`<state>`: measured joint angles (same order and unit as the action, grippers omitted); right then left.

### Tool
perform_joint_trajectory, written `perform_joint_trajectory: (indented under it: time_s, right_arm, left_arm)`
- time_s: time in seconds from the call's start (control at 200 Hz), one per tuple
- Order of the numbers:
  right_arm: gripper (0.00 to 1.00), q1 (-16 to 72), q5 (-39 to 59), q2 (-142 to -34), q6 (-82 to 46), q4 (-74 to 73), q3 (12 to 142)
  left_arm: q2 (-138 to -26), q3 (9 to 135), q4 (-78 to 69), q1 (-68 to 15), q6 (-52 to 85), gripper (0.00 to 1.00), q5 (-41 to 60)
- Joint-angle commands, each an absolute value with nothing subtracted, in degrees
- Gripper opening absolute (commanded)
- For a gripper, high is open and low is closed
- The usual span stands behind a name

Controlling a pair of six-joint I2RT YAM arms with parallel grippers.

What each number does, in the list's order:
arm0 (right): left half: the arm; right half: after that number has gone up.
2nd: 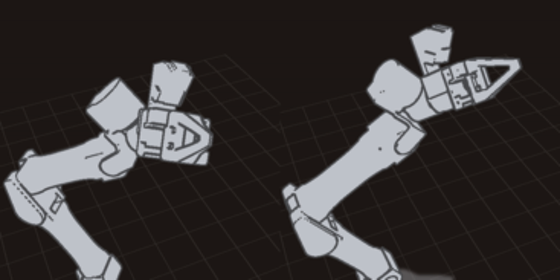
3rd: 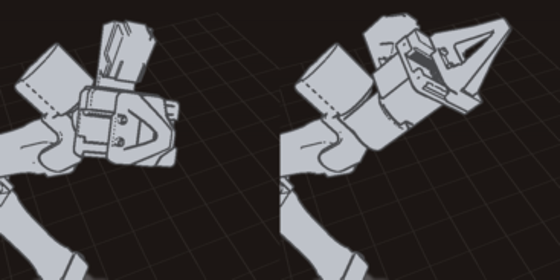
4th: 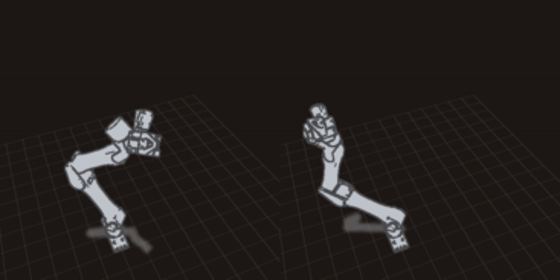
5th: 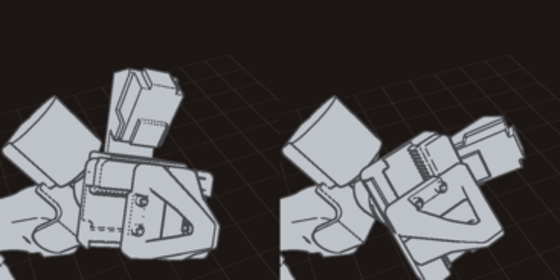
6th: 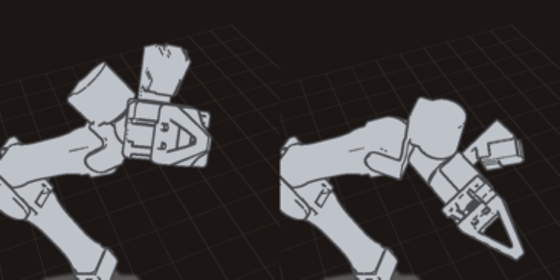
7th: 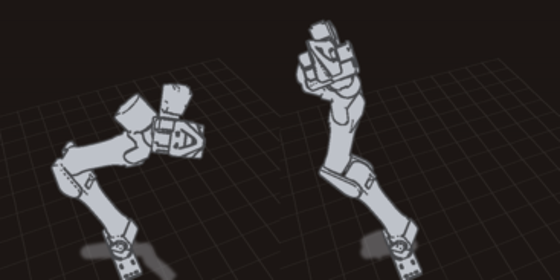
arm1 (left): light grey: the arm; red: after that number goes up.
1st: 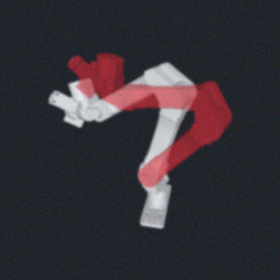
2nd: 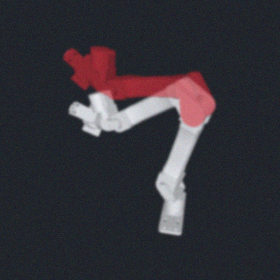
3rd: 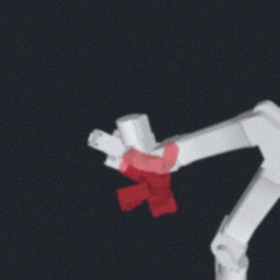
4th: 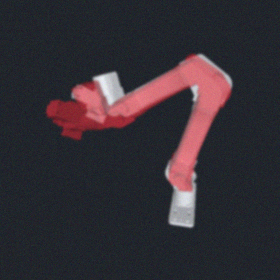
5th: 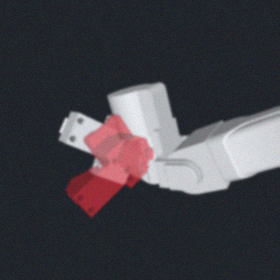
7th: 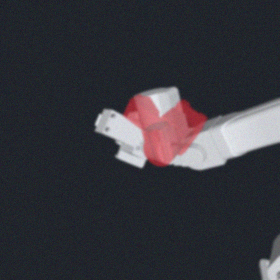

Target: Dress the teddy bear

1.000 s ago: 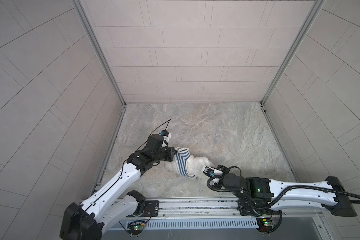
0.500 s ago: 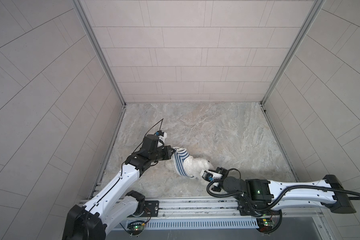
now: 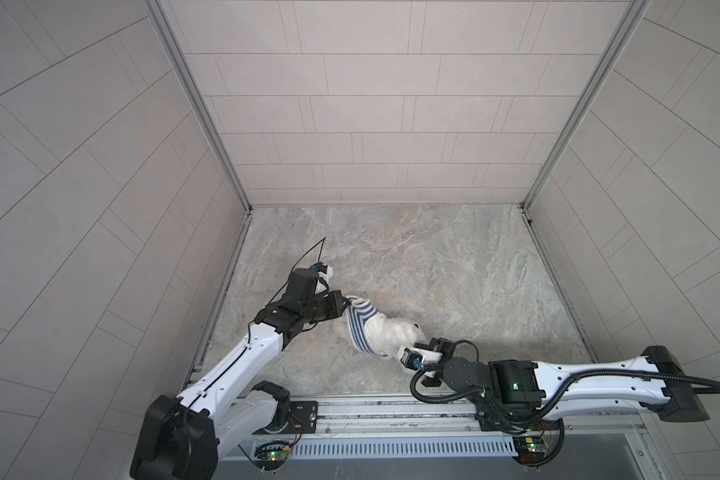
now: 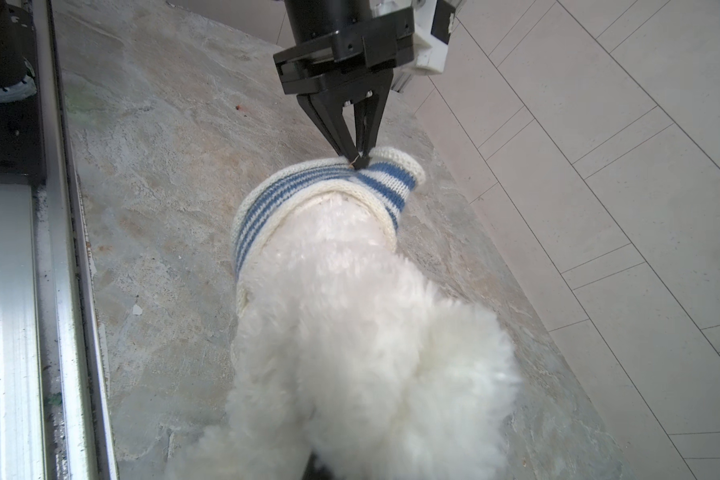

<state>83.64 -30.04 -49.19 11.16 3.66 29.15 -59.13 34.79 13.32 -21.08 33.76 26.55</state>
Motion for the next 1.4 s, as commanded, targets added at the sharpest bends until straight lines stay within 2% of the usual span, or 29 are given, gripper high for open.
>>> perform_joint_trajectory:
  time_s: [0.0,0.09,0.23,0.325,0.591,0.806,0.951,1.071,1.156,1.302,1.392]
  right_arm:
    - [0.00,84.55,-31.26,-46.78,12.05,2.73,30.64]
    - [0.00,84.50,-31.81,-45.94,10.83,2.29,30.39]
    - [0.00,84.46,-33.93,-45.29,8.25,2.93,30.84]
    - [0.00,84.29,-35.48,-44.74,6.22,3.40,31.40]
    - [0.00,78.16,-37.95,-43.68,-8.42,8.16,37.64]
    - [0.00,63.70,-26.92,-45.30,-31.11,14.79,42.77]
    - [0.00,59.86,-21.31,-49.34,-36.30,16.94,47.59]
    - [0.00,59.92,-18.40,-51.87,-34.31,16.57,50.18]
    - [0.00,59.83,-17.20,-51.76,-33.37,15.18,50.01]
    - [0.00,59.60,-15.67,-50.37,-33.82,15.12,50.35]
    - [0.00,59.00,-12.62,-50.04,-33.92,15.27,50.85]
  left_arm:
    - [-59.16,37.13,13.24,-21.82,31.08,0.07,22.79]
    - [-57.53,37.56,17.03,-22.04,28.62,0.11,21.29]
    - [-52.34,37.97,22.33,-22.79,25.02,0.30,18.95]
    - [-47.31,38.14,25.00,-23.62,23.21,0.39,16.45]
    - [-34.24,38.72,26.34,-24.93,21.12,0.44,17.15]
    - [-26.44,35.83,18.69,-26.84,22.43,0.48,23.05]
    - [-21.90,32.46,14.51,-29.96,20.69,0.55,24.23]
    - [-24.04,33.70,16.09,-30.22,19.23,0.60,23.98]
    - [-30.20,35.34,17.21,-30.21,19.86,0.57,23.16]
    - [-36.19,32.77,4.97,-30.38,27.53,0.55,26.45]
    - [-39.31,33.84,2.41,-30.50,28.10,0.55,26.89]
